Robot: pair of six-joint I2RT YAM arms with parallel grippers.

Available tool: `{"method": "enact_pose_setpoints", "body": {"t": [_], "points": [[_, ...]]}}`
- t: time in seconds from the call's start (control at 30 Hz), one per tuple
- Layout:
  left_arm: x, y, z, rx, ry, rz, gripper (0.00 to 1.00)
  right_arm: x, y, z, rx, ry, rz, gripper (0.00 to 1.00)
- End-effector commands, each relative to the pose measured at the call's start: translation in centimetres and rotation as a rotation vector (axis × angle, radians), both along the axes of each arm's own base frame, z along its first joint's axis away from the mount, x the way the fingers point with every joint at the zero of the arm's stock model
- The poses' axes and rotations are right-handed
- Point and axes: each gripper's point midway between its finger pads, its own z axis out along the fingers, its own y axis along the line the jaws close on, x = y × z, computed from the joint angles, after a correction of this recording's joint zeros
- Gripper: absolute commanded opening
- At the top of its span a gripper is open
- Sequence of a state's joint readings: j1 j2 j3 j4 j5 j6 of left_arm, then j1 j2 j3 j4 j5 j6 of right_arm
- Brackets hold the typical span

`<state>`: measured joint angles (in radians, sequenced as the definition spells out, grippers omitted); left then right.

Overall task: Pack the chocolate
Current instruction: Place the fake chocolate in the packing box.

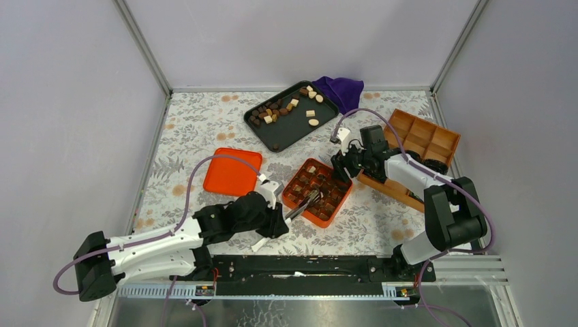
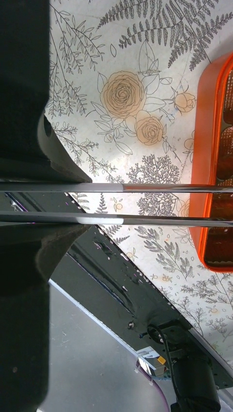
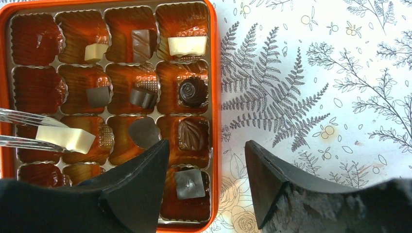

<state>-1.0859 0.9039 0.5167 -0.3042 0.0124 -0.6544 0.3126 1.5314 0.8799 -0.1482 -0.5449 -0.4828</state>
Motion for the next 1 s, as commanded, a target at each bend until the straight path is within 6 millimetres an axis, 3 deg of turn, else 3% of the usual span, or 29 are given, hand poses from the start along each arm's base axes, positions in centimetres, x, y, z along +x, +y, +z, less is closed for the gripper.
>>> {"method": "enact_pose_setpoints", "body": {"t": [0.0, 0.23, 0.73, 0.87, 0.97], "points": [[0.3, -1.6, 2.9, -0.081, -0.018, -0.008, 0.24, 0.9, 0.5, 3.2, 0.054, -0.067, 0.016, 0.66], [0.1, -1.7, 2.6, -0.053, 0.01, -0.01, 0.34, 0.9, 0.4, 3.6, 0.06, -0.074, 0.016, 0.68], [0.7, -1.8, 3.7, -0.045, -0.001, 0.018, 0.4, 0.8, 0.1, 5.1, 0.068, -0.116, 0.016, 0.7], [1.9, -1.5, 5.3, -0.072, -0.052, 0.079, 0.36, 0.7, 0.1, 6.7, 0.078, -0.154, 0.021, 0.7], [3.2, -1.1, 7.1, -0.079, -0.111, 0.127, 0.33, 0.4, 0.2, 9.1, 0.102, -0.197, 0.036, 0.7]]}}
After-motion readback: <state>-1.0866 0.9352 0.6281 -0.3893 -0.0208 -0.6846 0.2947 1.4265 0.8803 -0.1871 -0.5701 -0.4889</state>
